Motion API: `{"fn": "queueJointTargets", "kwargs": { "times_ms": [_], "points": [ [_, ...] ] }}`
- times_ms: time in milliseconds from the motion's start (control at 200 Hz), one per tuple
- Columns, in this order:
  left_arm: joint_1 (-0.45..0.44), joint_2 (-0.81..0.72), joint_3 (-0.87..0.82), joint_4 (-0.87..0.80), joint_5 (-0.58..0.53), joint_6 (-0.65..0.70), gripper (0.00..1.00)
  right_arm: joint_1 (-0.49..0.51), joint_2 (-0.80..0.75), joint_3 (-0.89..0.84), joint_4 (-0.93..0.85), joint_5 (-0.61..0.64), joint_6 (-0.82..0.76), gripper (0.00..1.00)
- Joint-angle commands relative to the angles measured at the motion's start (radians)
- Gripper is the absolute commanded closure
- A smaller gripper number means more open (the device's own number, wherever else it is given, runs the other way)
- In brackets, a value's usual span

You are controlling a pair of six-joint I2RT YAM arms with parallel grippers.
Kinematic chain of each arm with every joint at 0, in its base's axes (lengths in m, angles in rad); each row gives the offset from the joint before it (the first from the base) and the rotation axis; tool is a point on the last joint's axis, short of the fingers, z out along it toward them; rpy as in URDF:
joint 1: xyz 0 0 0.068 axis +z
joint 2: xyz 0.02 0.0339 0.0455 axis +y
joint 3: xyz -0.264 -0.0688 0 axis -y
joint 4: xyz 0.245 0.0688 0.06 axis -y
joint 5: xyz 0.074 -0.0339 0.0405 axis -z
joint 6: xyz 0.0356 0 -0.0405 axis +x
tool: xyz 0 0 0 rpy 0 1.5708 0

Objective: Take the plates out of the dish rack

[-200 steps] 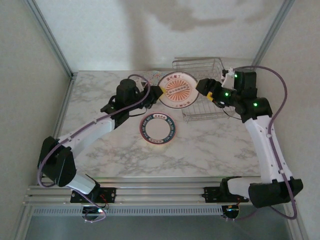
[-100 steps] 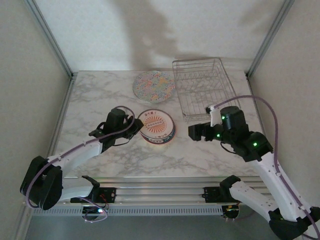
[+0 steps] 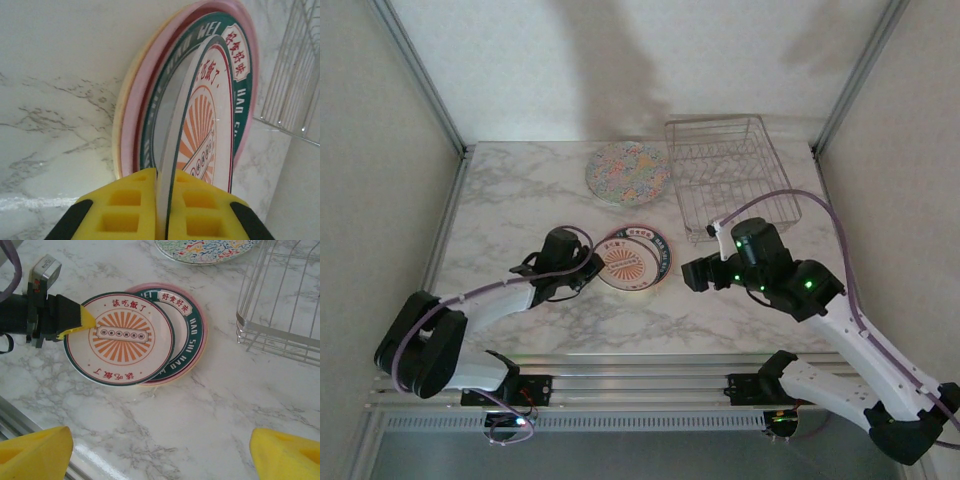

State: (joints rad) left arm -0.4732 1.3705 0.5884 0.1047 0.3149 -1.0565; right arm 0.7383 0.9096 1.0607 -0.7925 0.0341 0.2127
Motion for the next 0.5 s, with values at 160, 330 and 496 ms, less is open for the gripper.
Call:
{"fn": "queueJointTargets", "kwargs": {
  "times_ms": [160,330,496],
  "points": [
    [-0.007,0.073,0.036,0.062,-0.033,0.053,1.00,0.034,-0.001,-0.021,0.044,0.011,0.026,0.08],
    [-0.029,0.126,0.083,0.019,-0.060,0.095,0.92,0.035,-0.005,-0.028,0.052,0.003,0.050,0.08],
    [-0.045,0.160,0.125,-0.025,-0.085,0.112,0.75,0.034,-0.007,-0.027,0.055,0.004,0.063,0.08]
  ]
}}
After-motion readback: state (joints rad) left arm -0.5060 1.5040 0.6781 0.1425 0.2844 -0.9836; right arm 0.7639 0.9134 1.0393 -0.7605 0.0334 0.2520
